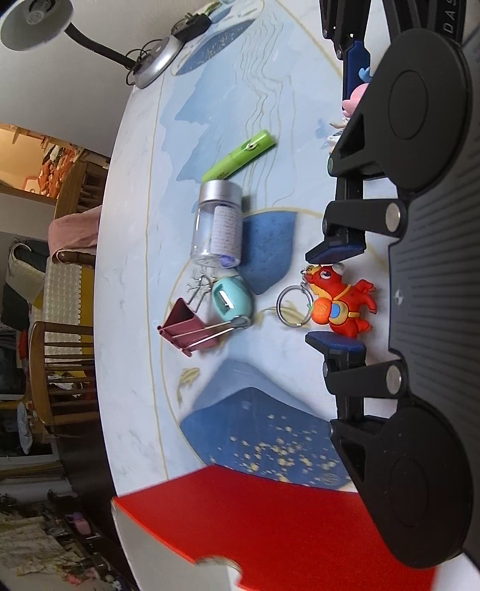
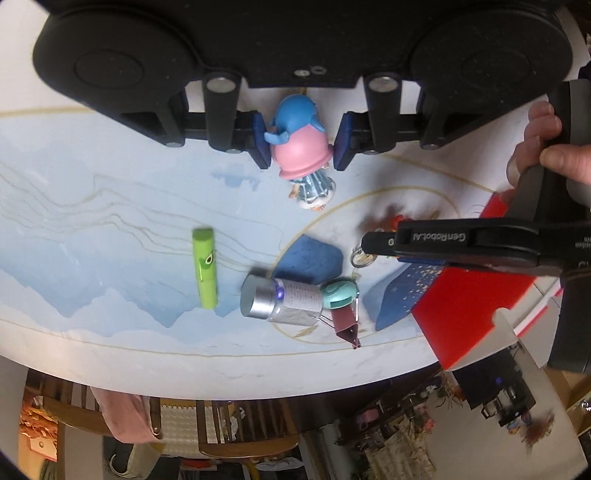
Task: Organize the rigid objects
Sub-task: 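Grasp the pink pig figurine with the right gripper while the left gripper grasps the red horse keychain, then carry the pig figurine and horse keychain into the red box with both grippers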
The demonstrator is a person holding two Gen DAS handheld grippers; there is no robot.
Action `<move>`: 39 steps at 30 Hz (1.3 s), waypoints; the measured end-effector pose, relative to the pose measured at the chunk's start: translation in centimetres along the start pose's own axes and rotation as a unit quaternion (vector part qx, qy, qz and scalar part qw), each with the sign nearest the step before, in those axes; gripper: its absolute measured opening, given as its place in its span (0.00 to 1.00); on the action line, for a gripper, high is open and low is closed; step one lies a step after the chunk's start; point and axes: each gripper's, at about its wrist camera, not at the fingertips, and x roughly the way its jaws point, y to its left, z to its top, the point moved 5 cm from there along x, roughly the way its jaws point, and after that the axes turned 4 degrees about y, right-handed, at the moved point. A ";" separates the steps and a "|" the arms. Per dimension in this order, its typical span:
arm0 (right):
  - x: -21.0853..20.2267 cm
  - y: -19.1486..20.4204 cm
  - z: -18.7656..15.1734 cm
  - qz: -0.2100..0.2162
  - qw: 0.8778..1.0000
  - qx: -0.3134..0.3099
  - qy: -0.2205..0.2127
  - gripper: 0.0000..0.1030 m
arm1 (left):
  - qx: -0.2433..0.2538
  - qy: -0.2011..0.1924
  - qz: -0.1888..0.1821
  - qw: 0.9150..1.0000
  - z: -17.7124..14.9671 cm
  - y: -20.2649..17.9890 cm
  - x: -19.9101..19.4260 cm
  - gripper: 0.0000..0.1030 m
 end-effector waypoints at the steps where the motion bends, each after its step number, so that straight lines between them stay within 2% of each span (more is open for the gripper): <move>1: -0.3 0.2 -0.2 0.000 1.000 0.001 -0.001 0.35 | -0.004 0.000 -0.004 1.000 -0.3 0.1 -0.4 0.38; 11: -3.4 2.3 -0.5 -0.005 1.000 0.010 -0.017 0.35 | -0.014 -0.012 -0.035 0.999 -1.5 0.7 -4.9 0.38; 21: -6.3 6.0 1.1 -0.008 0.999 0.000 -0.044 0.35 | -0.004 -0.036 -0.047 0.998 -0.7 3.3 -10.5 0.38; 29: -7.4 10.1 3.3 0.015 0.998 0.008 -0.064 0.35 | 0.003 -0.067 -0.046 0.997 0.7 7.1 -14.7 0.38; 39: -6.7 17.1 6.5 0.014 0.996 -0.020 -0.083 0.35 | -0.002 -0.091 -0.027 0.995 1.9 14.2 -17.7 0.38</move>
